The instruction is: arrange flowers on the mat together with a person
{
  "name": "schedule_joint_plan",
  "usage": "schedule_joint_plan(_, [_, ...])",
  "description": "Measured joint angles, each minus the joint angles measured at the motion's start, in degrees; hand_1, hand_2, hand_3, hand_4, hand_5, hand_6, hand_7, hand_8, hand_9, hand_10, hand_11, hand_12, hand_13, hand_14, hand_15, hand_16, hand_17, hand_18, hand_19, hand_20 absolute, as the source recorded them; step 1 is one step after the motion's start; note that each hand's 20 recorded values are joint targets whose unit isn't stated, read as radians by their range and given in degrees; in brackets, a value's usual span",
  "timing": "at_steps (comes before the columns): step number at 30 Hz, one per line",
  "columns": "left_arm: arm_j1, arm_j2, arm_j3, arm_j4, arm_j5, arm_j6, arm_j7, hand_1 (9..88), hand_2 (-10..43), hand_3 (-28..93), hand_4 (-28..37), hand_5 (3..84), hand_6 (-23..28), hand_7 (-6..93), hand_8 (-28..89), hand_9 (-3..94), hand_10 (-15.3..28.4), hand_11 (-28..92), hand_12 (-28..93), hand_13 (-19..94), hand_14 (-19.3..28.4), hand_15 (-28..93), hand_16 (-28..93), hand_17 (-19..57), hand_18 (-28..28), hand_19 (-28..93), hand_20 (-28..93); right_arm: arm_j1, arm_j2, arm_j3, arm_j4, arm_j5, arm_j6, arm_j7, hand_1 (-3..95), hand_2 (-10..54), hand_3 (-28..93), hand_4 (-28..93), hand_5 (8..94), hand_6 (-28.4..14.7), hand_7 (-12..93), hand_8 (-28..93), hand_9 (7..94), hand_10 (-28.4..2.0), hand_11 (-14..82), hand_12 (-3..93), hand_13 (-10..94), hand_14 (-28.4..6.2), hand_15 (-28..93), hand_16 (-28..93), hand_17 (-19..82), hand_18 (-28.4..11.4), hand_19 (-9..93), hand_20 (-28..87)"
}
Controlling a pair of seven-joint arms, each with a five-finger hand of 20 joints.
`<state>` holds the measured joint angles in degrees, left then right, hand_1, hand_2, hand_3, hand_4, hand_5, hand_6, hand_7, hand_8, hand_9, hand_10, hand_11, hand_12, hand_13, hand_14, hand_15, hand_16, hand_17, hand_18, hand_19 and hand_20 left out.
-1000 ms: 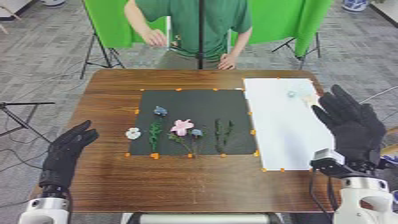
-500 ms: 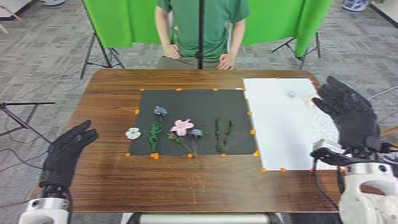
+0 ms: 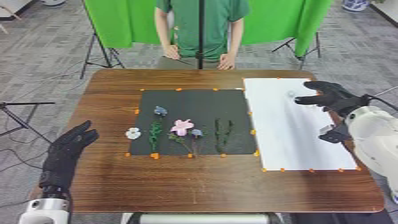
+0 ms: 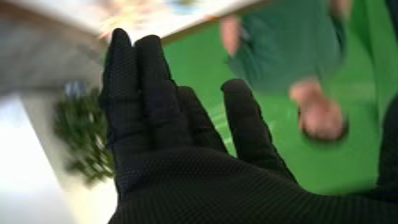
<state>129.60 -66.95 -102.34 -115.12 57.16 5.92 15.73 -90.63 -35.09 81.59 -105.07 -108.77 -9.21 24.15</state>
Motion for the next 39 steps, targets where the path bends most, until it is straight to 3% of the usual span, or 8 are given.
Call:
schedule_joint_plan(7, [0.10, -0.05, 0.00, -0.12, 0.00, 0.03, 0.01, 32.4, -9.5, 66, -22.4, 44.6, 2.1, 13.1, -7, 44.8, 12.8, 17, 13, 38, 15.6, 11, 4, 7.0, 10.6, 2, 18, 13.63, 1.79, -15.18, 8.78, -16.52, -1.57, 3.67, 13.7, -9.5, 62, -22, 31.9, -3.4, 6, -5, 35.7, -22.3, 3.3, 16.3, 57, -17.8, 27, 23, 32, -20.0, 50, 35])
schedule_joint_plan(11, [0.24, -0.05, -0.06, -0.23, 0.01, 0.05, 0.00, 32.5, -9.5, 66, -22.4, 44.7, 2.1, 13.1, -7, 44.8, 12.7, 17, 13, 38, 15.6, 12, 4, 6.9, 10.6, 2, 18, 18.39, 1.62, -19.91, 11.29, -18.59, -2.45, 4.53, 15.1, -9.5, 62, -22, 33.8, -2.8, 7, -6, 42.0, -22.0, 4.9, 18.0, 61, -17.0, 33, 22, 34, -20.8, 57, 36])
schedule_joint_plan(16, [0.27, -0.05, -0.07, -0.23, 0.03, 0.05, -0.09, 32.4, -9.5, 65, -22.4, 44.6, 2.1, 13.2, -7, 44.7, 12.7, 17, 14, 38, 15.7, 12, 4, 6.9, 10.6, 2, 18, 23.53, 1.04, -25.12, 15.13, -18.05, -2.52, 5.77, 16.1, -9.5, 60, -20, 37.7, -2.6, 7, -6, 52.0, -20.9, 7.6, 19.0, 76, -11.7, 39, 22, 45, -20.0, 73, 33])
schedule_joint_plan(19, [0.22, -0.05, -0.04, -0.23, 0.03, 0.03, -0.19, 32.2, -9.5, 65, -22.3, 44.6, 2.1, 13.1, -7, 44.7, 12.7, 17, 13, 38, 15.8, 12, 4, 6.9, 10.6, 2, 18, 27.05, 0.47, -30.03, 19.01, -18.26, -0.23, 7.16, 17.2, -9.5, 60, -19, 39.7, -1.9, 8, -6, 56.6, -19.9, 9.4, 18.9, 82, -8.9, 40, 22, 51, -17.9, 78, 31])
schedule_joint_plan(33, [0.21, -0.02, -0.05, -0.24, 0.03, 0.02, -0.43, 31.9, -9.5, 66, -22.0, 44.6, 2.2, 12.8, -7, 44.6, 12.8, 16, 13, 38, 15.8, 12, 4, 6.9, 10.7, 2, 18, 29.12, -3.32, -35.10, 26.57, -20.05, 4.15, 9.51, 25.9, -9.5, 63, -22, 46.1, 1.2, 13, -9, 69.7, -15.2, 12.6, 17.1, 93, -3.5, 42, 25, 62, -12.8, 90, 18])
schedule_joint_plan(39, [0.07, -0.02, -0.01, -0.23, 0.03, 0.01, -0.57, 31.8, -9.5, 66, -22.1, 44.6, 2.2, 12.8, -6, 44.7, 12.9, 17, 13, 38, 15.8, 12, 4, 6.9, 10.7, 2, 18, 30.04, -4.41, -37.56, 28.63, -21.45, 6.87, 9.41, 28.9, -9.5, 64, -23, 48.7, 1.7, 15, -9, 72.0, -14.5, 13.5, 17.1, 94, -2.9, 42, 25, 62, -12.6, 92, 16])
